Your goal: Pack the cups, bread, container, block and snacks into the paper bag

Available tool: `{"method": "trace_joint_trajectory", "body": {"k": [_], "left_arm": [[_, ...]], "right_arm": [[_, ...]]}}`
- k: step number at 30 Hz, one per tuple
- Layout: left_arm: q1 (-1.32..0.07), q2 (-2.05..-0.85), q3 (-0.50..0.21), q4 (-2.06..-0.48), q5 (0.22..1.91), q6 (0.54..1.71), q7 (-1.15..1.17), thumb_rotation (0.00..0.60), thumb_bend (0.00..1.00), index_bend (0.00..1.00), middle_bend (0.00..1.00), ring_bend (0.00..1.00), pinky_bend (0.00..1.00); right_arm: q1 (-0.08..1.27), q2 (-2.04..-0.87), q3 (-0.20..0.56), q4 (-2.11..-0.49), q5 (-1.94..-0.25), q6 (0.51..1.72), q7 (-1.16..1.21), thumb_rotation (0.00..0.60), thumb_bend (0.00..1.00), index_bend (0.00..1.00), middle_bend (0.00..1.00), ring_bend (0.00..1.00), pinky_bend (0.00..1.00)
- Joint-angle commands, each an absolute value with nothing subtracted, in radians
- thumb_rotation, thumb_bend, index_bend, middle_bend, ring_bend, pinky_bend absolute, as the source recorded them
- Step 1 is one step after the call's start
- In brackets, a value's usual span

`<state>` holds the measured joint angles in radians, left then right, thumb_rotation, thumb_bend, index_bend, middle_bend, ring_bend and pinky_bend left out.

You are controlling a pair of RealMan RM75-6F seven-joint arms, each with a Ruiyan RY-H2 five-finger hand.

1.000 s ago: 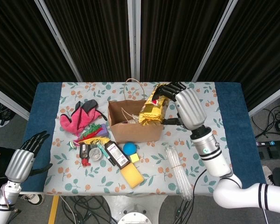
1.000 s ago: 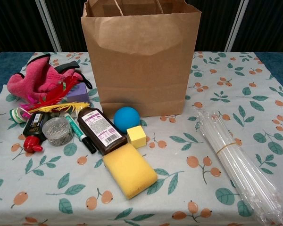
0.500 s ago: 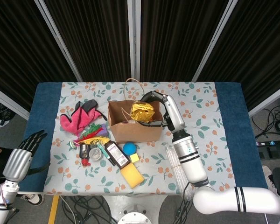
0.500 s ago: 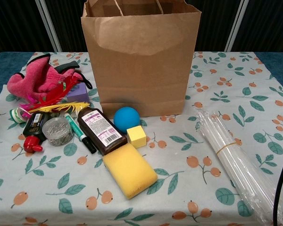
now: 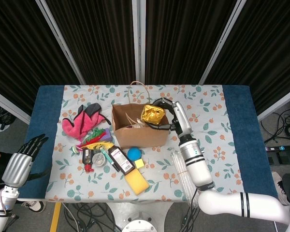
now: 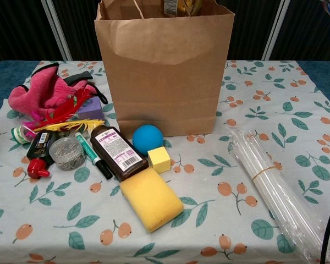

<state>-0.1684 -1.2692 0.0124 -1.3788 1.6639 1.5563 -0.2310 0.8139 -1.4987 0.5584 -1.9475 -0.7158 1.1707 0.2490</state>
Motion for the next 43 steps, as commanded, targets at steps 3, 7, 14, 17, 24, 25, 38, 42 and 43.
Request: {"method": "trace_joint_trajectory", "body": {"k": [3,7,14,17,24,25,38,42,43], "left_arm": [[-0.168,-1.273,0.013,-1.375,1.661,1.554,-0.233,0.6,0.19,0.14,0.17,0.13,0.24],[-0.169,-1.276,0.012,-1.372,1.66,1.552,-0.235,0.6,0.19,0.14,0.18,0.13,0.24],[-0.167,-1.277,0.014,-1.366,1.66,1.552,-0.241,0.6,0.19,0.14,0.17,0.13,0.24],[-0.168,-1.277,0.013,-1.368,1.662,1.554,-0.241,0.6,0.19,0.14,0.17,0.13,0.24],[-0.174,-1.275,0.011,-1.376,1.665,1.551,-0.241,0.6,0.19,0.14,0.17,0.13,0.24],[-0.175,-1.275,0.011,-1.377,1.666,1.55,-0.239,0.6,0.19,0.14,0.17,0.13,0.24],[-0.165,-1.244,0.025,-1.443,1.686,1.56,-0.164,0.6,0.19,0.14,0.17,0.13,0.24],[-0.157,-1.24,0.032,-1.453,1.693,1.569,-0.151,0.6,0.19,0.14,0.17,0.13,0.24],[-0.155,-1.24,0.034,-1.453,1.693,1.569,-0.15,0.6,0.19,0.14,0.17,0.13,0.24]], "right_arm": [[0.795,-1.463,0.561,-1.931,-0.794,1.057,0.328,0.6,0.0,0.11,0.23,0.03,0.01],[0.782,-1.456,0.564,-1.925,-0.832,1.045,0.357,0.6,0.0,0.0,0.15,0.0,0.0],[0.76,-1.437,0.571,-1.936,-0.872,1.054,0.377,0.6,0.0,0.0,0.14,0.0,0.0],[0.728,-1.405,0.555,-1.973,-0.973,1.085,0.368,0.6,0.0,0.0,0.14,0.0,0.0],[0.508,-1.207,0.332,-2.029,-1.361,1.319,0.051,0.6,0.0,0.0,0.13,0.0,0.0],[0.471,-1.175,0.297,-2.026,-1.399,1.356,-0.014,0.6,0.0,0.0,0.13,0.0,0.0],[0.089,-1.132,0.009,-1.607,-1.477,1.625,-0.242,0.6,0.0,0.0,0.06,0.0,0.0],[0.055,-1.161,-0.012,-1.506,-1.479,1.622,-0.157,0.6,0.0,0.0,0.06,0.0,0.0],[0.051,-1.168,-0.014,-1.487,-1.483,1.623,-0.15,0.6,0.0,0.0,0.06,0.0,0.0]]}}
